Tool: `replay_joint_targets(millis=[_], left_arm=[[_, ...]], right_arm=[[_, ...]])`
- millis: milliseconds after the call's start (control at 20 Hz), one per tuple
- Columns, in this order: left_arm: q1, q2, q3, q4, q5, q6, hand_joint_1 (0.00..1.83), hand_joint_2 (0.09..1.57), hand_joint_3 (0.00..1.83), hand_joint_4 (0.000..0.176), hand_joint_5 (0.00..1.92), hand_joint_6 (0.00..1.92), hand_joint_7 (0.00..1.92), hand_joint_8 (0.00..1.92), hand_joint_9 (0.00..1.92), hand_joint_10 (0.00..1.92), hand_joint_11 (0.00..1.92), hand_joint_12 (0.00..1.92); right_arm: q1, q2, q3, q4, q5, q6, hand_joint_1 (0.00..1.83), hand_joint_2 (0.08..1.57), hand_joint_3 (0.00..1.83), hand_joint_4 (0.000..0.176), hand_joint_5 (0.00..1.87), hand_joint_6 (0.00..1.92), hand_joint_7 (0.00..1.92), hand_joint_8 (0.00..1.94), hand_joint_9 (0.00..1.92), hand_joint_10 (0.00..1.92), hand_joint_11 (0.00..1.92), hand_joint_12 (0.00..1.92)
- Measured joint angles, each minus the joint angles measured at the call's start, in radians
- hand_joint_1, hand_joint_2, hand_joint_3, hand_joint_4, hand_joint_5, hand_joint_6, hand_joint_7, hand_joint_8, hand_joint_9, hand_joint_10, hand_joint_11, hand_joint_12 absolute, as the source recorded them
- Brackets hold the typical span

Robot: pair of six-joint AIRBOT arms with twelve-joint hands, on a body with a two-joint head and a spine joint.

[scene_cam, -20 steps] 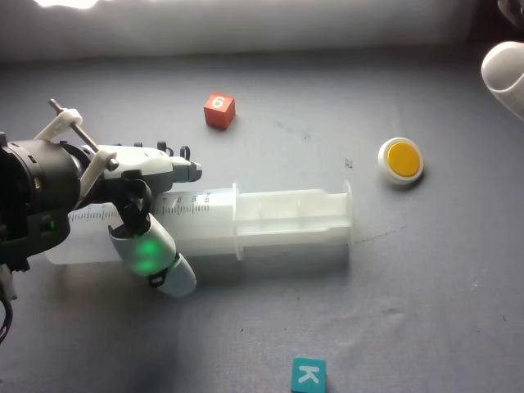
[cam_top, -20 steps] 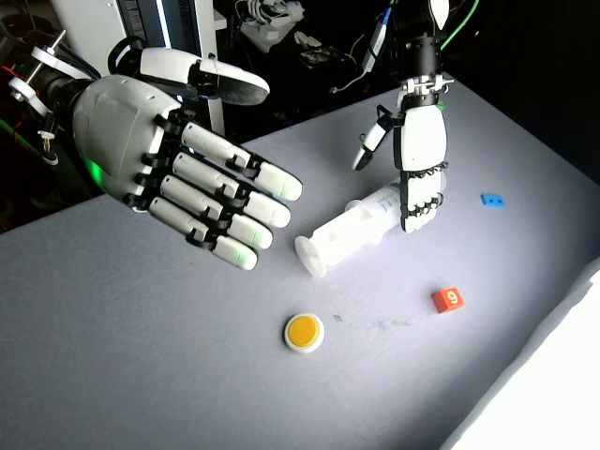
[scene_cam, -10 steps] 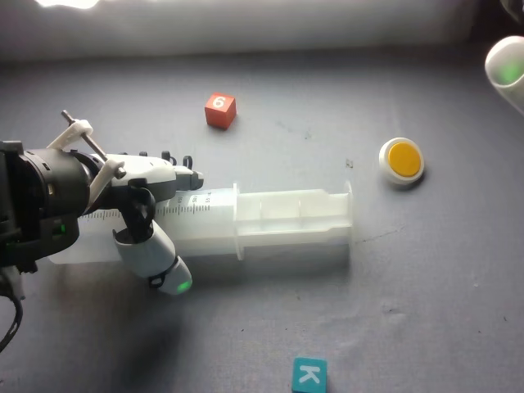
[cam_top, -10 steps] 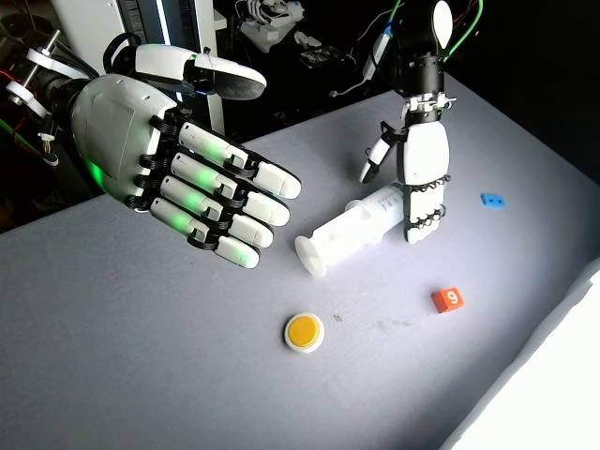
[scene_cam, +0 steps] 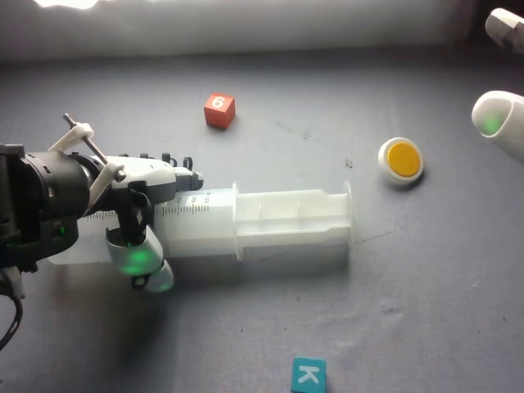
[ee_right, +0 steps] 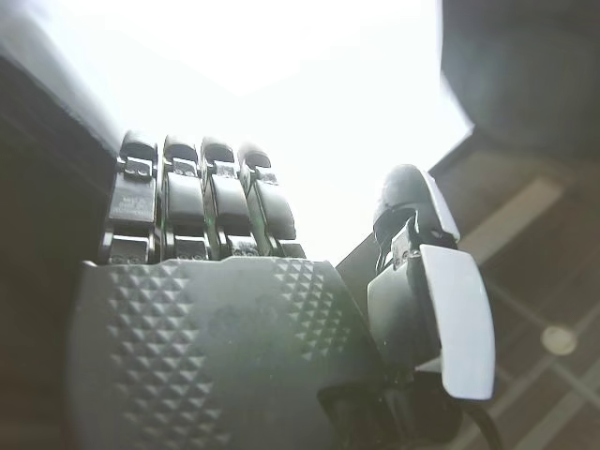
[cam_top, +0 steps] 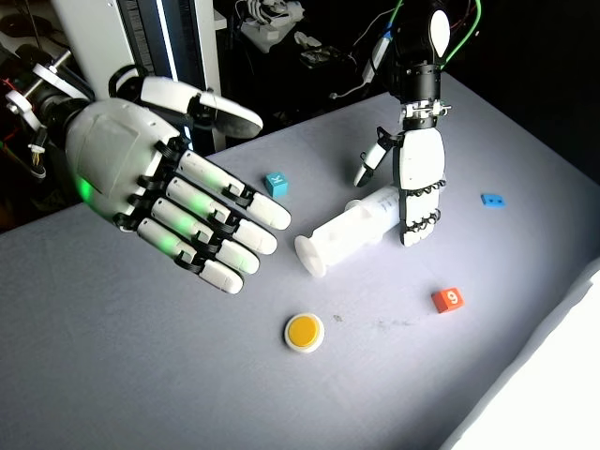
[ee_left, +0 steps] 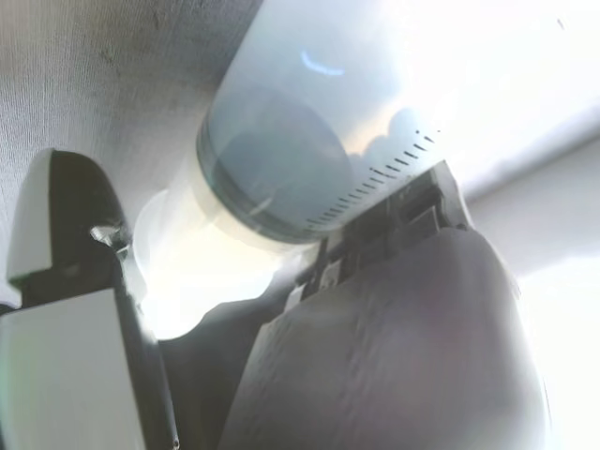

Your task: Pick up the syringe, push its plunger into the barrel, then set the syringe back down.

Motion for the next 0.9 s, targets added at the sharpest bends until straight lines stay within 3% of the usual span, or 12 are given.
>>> replay_joint_targets(millis=[50, 100, 150, 200, 250, 400, 450, 500, 550, 650, 700, 900], left_arm=[[0.003, 0.000, 0.001, 0.003, -0.004, 0.000, 1.01, 1.08, 0.00, 0.000, 0.12, 0.01, 0.10, 0.07, 0.09, 0.00, 0.01, 0.35], [0.003, 0.000, 0.001, 0.002, -0.006, -0.001, 0.98, 1.13, 0.01, 0.000, 0.20, 0.01, 0.20, 0.04, 0.16, 0.01, 0.00, 0.53], [0.003, -0.002, 0.006, 0.002, -0.010, -0.001, 0.93, 1.20, 0.01, 0.000, 0.34, 0.02, 0.37, 0.02, 0.33, 0.03, 0.00, 0.88], [0.003, -0.004, 0.009, 0.005, -0.010, 0.000, 0.93, 1.20, 0.01, 0.000, 0.34, 0.02, 0.37, 0.02, 0.33, 0.03, 0.00, 0.88], [0.003, -0.005, 0.010, 0.009, -0.010, 0.000, 0.92, 1.22, 0.01, 0.000, 0.43, 0.03, 0.50, 0.03, 0.46, 0.06, 0.00, 1.05], [-0.002, -0.005, 0.014, 0.028, -0.016, 0.004, 1.01, 1.18, 0.00, 0.000, 0.79, 0.03, 0.93, 0.02, 0.88, 0.06, 0.24, 1.11], [-0.002, -0.005, 0.014, 0.032, -0.019, 0.004, 1.09, 1.19, 0.00, 0.000, 0.81, 0.98, 1.08, 0.02, 1.01, 0.09, 0.32, 1.25], [-0.003, -0.005, 0.014, 0.033, -0.020, 0.003, 1.20, 1.13, 0.01, 0.000, 0.88, 1.06, 1.09, 0.69, 1.09, 0.12, 0.44, 1.23], [-0.006, -0.005, 0.014, 0.033, -0.020, 0.004, 1.21, 1.11, 0.00, 0.016, 0.98, 0.97, 1.04, 0.89, 1.11, 0.27, 0.47, 1.32], [-0.007, -0.002, 0.014, 0.029, -0.021, 0.003, 1.21, 1.13, 0.00, 0.007, 0.95, 0.98, 1.00, 1.06, 0.92, 0.79, 0.45, 1.47], [-0.013, 0.002, 0.014, 0.009, -0.019, 0.000, 1.21, 1.12, 0.00, 0.028, 0.98, 0.97, 0.99, 1.05, 0.84, 0.92, 0.40, 1.49], [-0.022, 0.020, 0.008, -0.008, -0.008, -0.003, 1.19, 1.15, 0.00, 0.030, 0.93, 1.11, 0.91, 1.11, 0.78, 0.96, 0.38, 1.46]], right_arm=[[-0.004, 0.000, 0.000, -0.003, 0.002, -0.002, 0.09, 1.26, 0.00, 0.000, 0.11, 0.01, 0.10, 0.01, 0.05, 0.01, 0.01, 0.00], [-0.005, -0.001, 0.000, -0.003, 0.000, -0.006, 0.10, 1.25, 0.00, 0.000, 0.11, 0.01, 0.10, 0.00, 0.05, 0.01, 0.01, 0.00], [-0.014, -0.002, 0.001, -0.004, 0.000, -0.014, 0.09, 1.25, 0.00, 0.000, 0.09, 0.00, 0.09, 0.00, 0.04, 0.00, 0.01, 0.01], [-0.023, -0.002, 0.001, -0.005, -0.001, -0.024, 0.09, 1.25, 0.00, 0.000, 0.09, 0.00, 0.09, 0.00, 0.04, 0.00, 0.01, 0.01], [-0.032, -0.003, 0.002, -0.004, -0.007, -0.030, 0.07, 1.26, 0.00, 0.000, 0.09, 0.00, 0.08, 0.00, 0.04, 0.00, 0.00, 0.00], [-0.040, -0.013, 0.005, -0.003, -0.013, -0.037, 0.08, 1.26, 0.00, 0.000, 0.14, 0.01, 0.12, 0.01, 0.08, 0.01, 0.02, 0.01], [-0.043, -0.013, 0.005, -0.005, -0.013, -0.037, 0.15, 1.24, 0.00, 0.000, 0.15, 0.01, 0.13, 0.01, 0.07, 0.01, 0.02, 0.01], [-0.043, -0.014, 0.006, -0.004, -0.013, -0.039, 0.20, 1.23, 0.00, 0.000, 0.18, 0.02, 0.16, 0.02, 0.10, 0.01, 0.04, 0.02], [-0.043, -0.018, 0.006, -0.003, -0.011, -0.037, 0.08, 1.25, 0.00, 0.000, 0.13, 0.01, 0.10, 0.01, 0.04, 0.01, 0.01, 0.00], [-0.043, -0.035, 0.006, 0.000, 0.005, -0.009, 0.07, 1.26, 0.00, 0.000, 0.12, 0.01, 0.11, 0.01, 0.06, 0.02, 0.02, 0.01], [-0.036, -0.048, 0.006, 0.004, 0.020, 0.005, 0.07, 1.26, 0.00, 0.000, 0.14, 0.01, 0.13, 0.01, 0.09, 0.02, 0.04, 0.02], [-0.021, -0.066, 0.006, 0.060, 0.033, 0.010, 0.05, 1.26, 0.00, 0.000, 0.14, 0.01, 0.13, 0.01, 0.09, 0.01, 0.03, 0.02]])
